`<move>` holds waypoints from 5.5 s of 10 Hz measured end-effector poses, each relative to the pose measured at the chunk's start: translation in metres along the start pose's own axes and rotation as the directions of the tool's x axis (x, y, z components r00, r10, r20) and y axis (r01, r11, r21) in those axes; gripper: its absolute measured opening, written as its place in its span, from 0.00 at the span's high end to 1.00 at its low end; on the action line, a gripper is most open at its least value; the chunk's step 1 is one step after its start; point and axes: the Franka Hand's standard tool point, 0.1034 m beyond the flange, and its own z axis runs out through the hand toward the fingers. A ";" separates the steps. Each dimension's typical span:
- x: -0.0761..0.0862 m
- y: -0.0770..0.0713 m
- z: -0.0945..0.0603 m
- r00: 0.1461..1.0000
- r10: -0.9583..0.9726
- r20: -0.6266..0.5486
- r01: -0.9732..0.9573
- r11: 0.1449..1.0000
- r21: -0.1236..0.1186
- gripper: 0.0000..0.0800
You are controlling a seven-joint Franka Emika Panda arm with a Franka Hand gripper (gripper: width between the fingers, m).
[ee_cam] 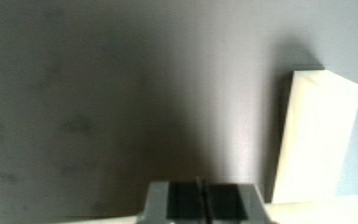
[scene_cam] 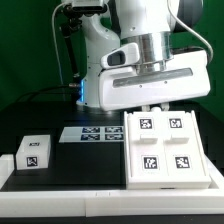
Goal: Assemble cabinet
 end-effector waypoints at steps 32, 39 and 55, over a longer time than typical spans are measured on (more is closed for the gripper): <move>-0.040 0.148 -0.022 0.992 -0.112 0.064 0.116 0.991 -0.062 0.01; -0.053 0.184 -0.022 0.979 -0.185 0.089 0.191 0.980 -0.061 0.00; -0.091 0.252 0.032 0.952 -0.290 0.102 0.299 0.950 -0.086 0.00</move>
Offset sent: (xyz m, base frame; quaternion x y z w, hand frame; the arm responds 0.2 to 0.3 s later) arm 0.0000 0.0000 0.0000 0.0000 0.0000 0.0000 1.0000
